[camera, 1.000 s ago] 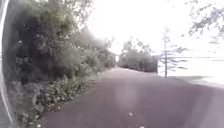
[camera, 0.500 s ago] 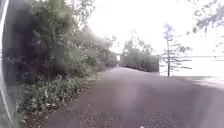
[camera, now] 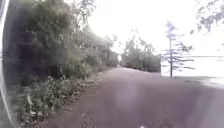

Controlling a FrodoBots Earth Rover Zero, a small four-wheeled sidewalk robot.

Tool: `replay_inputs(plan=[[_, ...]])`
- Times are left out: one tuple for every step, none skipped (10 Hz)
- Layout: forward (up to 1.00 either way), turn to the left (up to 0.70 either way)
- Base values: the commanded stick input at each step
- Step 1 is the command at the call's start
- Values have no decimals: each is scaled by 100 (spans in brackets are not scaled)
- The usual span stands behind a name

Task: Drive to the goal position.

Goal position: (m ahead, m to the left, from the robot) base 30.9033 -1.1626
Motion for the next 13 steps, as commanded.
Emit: replay_inputs(plan=[[70, -26], [70, -3], [70, 1], [70, 1], [70, 1], [70, 1], [70, 1], [70, 1], [70, 1], [70, 1], [70, 1], [70, 1], [70, 1]])
